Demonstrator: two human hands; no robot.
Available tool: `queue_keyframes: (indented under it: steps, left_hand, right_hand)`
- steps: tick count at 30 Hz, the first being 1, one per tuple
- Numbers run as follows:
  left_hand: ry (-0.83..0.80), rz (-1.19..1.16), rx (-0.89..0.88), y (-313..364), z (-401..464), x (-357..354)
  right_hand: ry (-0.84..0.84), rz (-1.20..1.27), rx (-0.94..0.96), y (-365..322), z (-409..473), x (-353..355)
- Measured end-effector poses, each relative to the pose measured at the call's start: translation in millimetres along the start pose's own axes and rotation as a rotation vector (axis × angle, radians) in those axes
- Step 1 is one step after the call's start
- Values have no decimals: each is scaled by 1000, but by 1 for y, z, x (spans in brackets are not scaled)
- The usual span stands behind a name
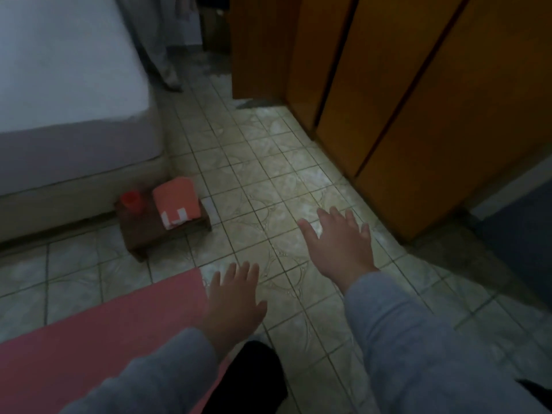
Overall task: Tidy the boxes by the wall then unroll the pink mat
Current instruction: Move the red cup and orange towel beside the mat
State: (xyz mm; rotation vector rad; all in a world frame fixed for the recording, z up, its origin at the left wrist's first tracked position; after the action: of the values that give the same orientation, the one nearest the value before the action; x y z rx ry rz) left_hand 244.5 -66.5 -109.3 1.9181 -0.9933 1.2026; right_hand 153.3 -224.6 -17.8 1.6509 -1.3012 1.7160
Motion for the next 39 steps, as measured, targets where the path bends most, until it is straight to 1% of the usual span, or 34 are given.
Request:
queue_keyframes:
  steps: [4,7,13,17,20,23,28,30,34,37,39]
  left_hand:
    - [-26,-16,75,-20,64,13]
    - [22,-18,143,-44,116,48]
    - [199,-42,247,-91,203,138]
    - [225,-104,352,-122,245,166]
    - [233,-127,429,-142,270,171]
    - [219,-160,530,-165,288,166]
    - [176,-236,713,-201,310,135]
    - [164,-250,755,-212,320,116]
    - [141,-252,826,-239,337,69]
    - [120,-270,871,-271,353,29]
    - [143,-292,907,-303,363,4]
  right_hand:
    - [-21,-8,71,-23,77,2]
    - [-66,-15,109,-33,112,-15]
    - [-281,-75,123,-39,149,-65]
    - [-443,-165,174,-50,180,-95]
    - [-516,-225,265,-67,221,-110]
    - [-485,-156,310,-100,278,-111]
    - [-416,-94,514,-176,360,-113]
    - [-397,-81,578,-208,390,-123]
    - [-383,-21,644,-259,432,-164]
    - [-382,13,652,-278,453,-212]
    - [-383,19,652,-286,464,-252]
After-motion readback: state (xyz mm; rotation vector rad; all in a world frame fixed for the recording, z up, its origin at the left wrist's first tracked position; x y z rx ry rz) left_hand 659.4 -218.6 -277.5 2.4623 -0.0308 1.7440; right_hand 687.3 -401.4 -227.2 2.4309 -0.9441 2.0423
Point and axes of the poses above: each hand's wrist, its own z-axis towards the middle knuckle, its own x-axis out of the back of the hand, y = z × x, the point moved 8 cm from there along z, towards the middle knuckle, and after that the axes turned 10 degrees about z, right-handed, at the moved point
